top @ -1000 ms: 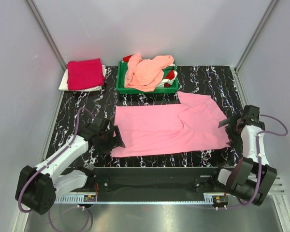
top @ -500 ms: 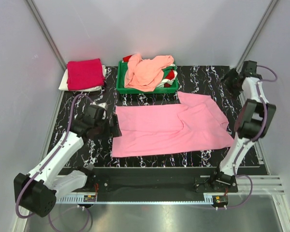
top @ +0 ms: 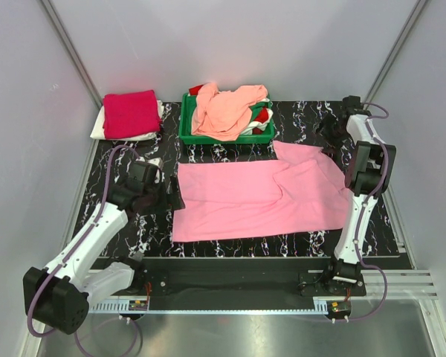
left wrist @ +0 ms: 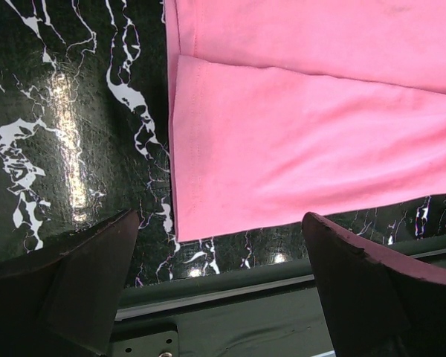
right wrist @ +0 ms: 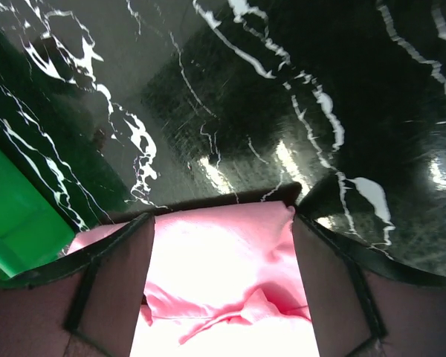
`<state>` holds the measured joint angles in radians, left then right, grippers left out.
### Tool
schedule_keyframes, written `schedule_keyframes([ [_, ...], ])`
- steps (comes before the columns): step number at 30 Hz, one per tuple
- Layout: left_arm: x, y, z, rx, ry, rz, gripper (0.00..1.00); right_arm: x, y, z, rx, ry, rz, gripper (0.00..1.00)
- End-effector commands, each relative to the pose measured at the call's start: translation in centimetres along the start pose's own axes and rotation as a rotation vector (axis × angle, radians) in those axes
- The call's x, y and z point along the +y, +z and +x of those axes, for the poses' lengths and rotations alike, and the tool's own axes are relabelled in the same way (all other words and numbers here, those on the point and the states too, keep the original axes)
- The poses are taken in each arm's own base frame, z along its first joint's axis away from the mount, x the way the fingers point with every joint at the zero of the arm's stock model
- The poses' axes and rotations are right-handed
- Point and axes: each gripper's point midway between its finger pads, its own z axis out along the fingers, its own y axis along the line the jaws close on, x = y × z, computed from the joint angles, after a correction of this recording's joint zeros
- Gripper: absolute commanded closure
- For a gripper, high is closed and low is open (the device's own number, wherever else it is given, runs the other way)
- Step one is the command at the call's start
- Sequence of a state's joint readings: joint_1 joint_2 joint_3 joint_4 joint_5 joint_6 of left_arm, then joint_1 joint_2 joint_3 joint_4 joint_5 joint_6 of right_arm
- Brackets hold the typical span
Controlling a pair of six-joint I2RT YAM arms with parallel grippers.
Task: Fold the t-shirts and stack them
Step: Fold the tshirt
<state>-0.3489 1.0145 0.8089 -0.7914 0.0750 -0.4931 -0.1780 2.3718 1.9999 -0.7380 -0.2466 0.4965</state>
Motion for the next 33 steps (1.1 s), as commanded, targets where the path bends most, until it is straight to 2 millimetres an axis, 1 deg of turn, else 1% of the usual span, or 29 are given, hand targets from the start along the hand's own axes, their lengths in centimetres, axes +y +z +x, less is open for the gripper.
schedule_keyframes([
  [1,-0.5,0.0,-0.8,-0.03,0.015,0.032,0.02,0.1,1.1,1.0,0.019,-0.033,0.004,0.2],
  [5,-0.4,0.0,-0.8,-0.032,0.012,0.025,0.02,0.1,1.7,2.1,0.049,-0.032,-0.002,0.38],
  [6,-0.4,0.1,-0.8,-0.03,0.012,0.022,0.02,0.2,1.7,2.2,0.051,-0.034,-0.002,0.46],
  [8,-0.3,0.0,-0.8,-0.032,0.01,0.022,0.02,0.1,1.6,2.6,0.058,-0.043,-0.004,0.58],
  [9,-0.4,0.0,-0.8,-0.032,0.012,0.022,0.02,0.1,1.6,2.7,0.061,-0.044,-0.002,0.7],
  [11,-0.3,0.0,-0.8,-0.032,0.01,0.019,0.02,0.1,1.0,3.1,0.065,-0.059,-0.009,0.83],
  [12,-0.3,0.1,-0.8,-0.03,0.01,0.018,0.02,0.2,0.8,3.1,0.063,-0.068,-0.016,0.97],
  [13,-0.2,0.2,-0.8,-0.03,0.007,0.016,0.02,0.6,0.0,3.2,0.061,-0.079,-0.032,1.0],
  [15,-0.1,0.2,-0.9,-0.029,-0.001,0.005,0.02,1.6,-1.1,3.4,0.057,-0.132,-0.072,1.0],
  [16,0.1,0.3,-0.9,-0.026,-0.005,-0.001,0.02,2.8,-2.5,3.5,0.039,-0.18,-0.109,1.0],
  [18,0.3,0.3,-1.0,-0.032,-0.009,-0.009,0.03,4.5,-4.3,4.0,0.013,-0.239,-0.157,1.0],
  [19,0.3,0.2,-1.1,-0.037,-0.012,-0.009,0.03,5.5,-6.4,4.1,-0.031,-0.296,-0.183,1.0],
  [20,0.3,0.1,-1.2,-0.044,-0.014,-0.012,0.03,6.7,-7.4,5.1,-0.047,-0.348,-0.198,1.0],
  [21,0.4,0.1,-1.2,-0.047,-0.016,-0.014,0.03,7.1,-8.4,5.6,-0.068,-0.384,-0.202,1.0],
  [22,0.4,-0.1,-1.3,-0.055,-0.017,-0.014,0.03,7.4,-10.6,6.2,-0.116,-0.422,-0.207,1.0],
  [23,0.5,-0.2,-1.4,-0.062,-0.018,-0.015,0.03,7.5,-11.6,7.1,-0.137,-0.47,-0.209,1.0],
  [24,0.5,-0.2,-1.4,-0.067,-0.019,-0.016,0.04,7.1,-12.6,7.7,-0.164,-0.494,-0.211,1.0],
  [25,0.5,-0.3,-1.4,-0.07,-0.019,-0.015,0.04,5.7,-14.5,8.8,-0.22,-0.509,-0.191,1.0],
  [27,0.6,-0.4,-1.4,-0.075,-0.021,-0.021,0.04,3.6,-16.3,10.1,-0.292,-0.53,-0.16,1.0],
  [28,0.6,-0.4,-1.4,-0.076,-0.021,-0.022,0.04,1.6,-17.6,11.3,-0.363,-0.5,-0.133,1.0],
  [29,0.6,-0.4,-1.5,-0.079,-0.024,-0.022,0.04,0.7,-18.3,11.8,-0.401,-0.464,-0.121,1.0],
  [30,0.6,-0.4,-1.5,-0.081,-0.024,-0.023,0.04,-0.2,-18.9,12.2,-0.438,-0.425,-0.106,0.96],
  [31,0.6,-0.5,-1.6,-0.082,-0.024,-0.022,0.04,-2.7,-19.5,12.5,-0.495,-0.357,-0.023,0.77],
  [32,0.7,-0.5,-1.6,-0.083,-0.025,-0.026,0.04,-4.1,-19.6,12.5,-0.514,-0.246,0.03,0.39],
  [33,0.7,-0.5,-1.6,-0.082,-0.027,-0.03,0.04,-5.1,-19.6,12.6,-0.518,-0.205,0.074,0.03],
])
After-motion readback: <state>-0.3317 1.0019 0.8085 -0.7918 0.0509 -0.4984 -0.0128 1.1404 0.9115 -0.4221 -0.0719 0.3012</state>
